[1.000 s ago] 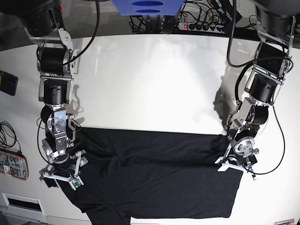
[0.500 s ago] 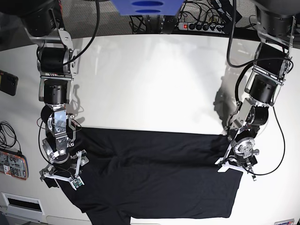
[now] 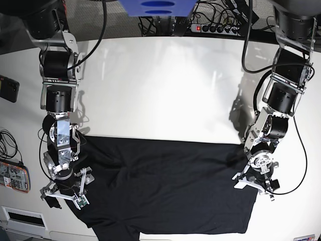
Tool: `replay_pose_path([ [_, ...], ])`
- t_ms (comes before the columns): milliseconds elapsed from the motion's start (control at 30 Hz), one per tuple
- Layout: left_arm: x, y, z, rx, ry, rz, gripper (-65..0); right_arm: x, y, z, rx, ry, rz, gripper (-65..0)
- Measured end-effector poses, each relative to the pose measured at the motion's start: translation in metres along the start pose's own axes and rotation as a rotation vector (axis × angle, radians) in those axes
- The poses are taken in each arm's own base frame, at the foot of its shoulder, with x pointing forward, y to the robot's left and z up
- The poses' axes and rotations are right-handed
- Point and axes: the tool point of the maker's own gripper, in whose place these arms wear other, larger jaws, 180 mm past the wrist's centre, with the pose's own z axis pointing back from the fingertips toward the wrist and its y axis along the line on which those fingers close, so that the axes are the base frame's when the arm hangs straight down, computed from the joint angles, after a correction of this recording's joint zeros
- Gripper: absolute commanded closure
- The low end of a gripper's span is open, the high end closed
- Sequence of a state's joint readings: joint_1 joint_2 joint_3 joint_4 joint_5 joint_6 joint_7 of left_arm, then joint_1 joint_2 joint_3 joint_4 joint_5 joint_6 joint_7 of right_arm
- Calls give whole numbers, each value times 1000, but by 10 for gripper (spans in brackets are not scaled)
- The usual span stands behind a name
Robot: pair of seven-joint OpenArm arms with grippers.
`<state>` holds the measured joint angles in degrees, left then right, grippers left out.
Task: Fold the T-shirt properly
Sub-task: 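Lower the held edges and open both grippers onto the shirt, then regrasp the folded shirt edge with both grippers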
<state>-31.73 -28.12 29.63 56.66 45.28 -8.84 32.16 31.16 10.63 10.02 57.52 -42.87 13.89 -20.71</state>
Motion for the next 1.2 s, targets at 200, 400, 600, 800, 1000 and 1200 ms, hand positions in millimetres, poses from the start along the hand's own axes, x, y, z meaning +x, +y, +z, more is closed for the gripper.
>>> replay_pose_path([
  [200,0,-3,1,-5,-1,-4,-650,0,0,0,0,3,0,-583],
  [400,-2,-4,-1,-54,-1,135,-650,14,10,1,48,-60,-172,-584],
  [600,32,-6,1,-260,-128,824,-650,67,7,16,163,-283,-642,-584],
  [800,29,-7,2,-284,-211,1107,-650,31,43,21,216,-210,-682,-584],
  [1000,47,-28,8,-342,-221,1122,-650,32,42,18,215,-221,-692,-583],
  [1200,57,-70,4,-394,-223,1147,-650,-14,79,11,254,-87,-719,-583],
])
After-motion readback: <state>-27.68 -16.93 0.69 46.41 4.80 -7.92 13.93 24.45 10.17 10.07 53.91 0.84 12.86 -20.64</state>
